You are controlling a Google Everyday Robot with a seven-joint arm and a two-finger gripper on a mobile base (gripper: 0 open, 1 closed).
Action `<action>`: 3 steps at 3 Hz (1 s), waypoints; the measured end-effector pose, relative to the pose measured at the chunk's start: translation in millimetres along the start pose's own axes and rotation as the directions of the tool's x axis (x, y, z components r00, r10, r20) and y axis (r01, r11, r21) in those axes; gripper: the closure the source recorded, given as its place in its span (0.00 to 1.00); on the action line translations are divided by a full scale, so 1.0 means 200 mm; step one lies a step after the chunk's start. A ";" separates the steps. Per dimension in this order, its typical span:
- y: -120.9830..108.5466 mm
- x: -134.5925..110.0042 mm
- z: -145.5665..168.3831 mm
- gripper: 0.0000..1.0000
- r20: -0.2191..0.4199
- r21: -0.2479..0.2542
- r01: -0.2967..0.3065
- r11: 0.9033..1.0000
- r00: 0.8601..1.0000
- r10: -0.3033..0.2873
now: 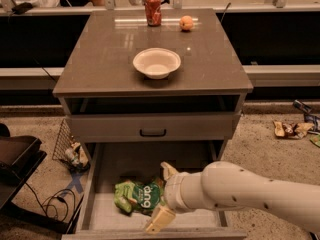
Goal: Pick green rice chip bag from middle drawer and place on counter
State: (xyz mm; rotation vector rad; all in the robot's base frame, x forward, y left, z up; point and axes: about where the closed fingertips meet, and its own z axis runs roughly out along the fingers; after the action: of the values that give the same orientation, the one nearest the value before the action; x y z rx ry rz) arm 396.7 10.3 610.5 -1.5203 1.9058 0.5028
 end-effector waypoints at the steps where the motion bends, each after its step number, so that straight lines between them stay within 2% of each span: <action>1: -0.05 -0.01 0.32 0.00 0.052 0.001 -0.024 1.000 0.998 0.024; 2: -0.16 -0.06 0.54 0.00 0.104 0.037 -0.034 0.999 0.994 0.030; 3: -0.16 -0.06 0.54 0.00 0.104 0.037 -0.034 0.999 0.994 0.030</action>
Offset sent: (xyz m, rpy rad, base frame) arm 0.0928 0.0952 -0.0842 0.1429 -0.0758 -0.0590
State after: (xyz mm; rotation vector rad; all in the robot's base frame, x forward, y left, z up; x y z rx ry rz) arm 455.9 80.1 542.9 -1.4133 1.8524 0.5460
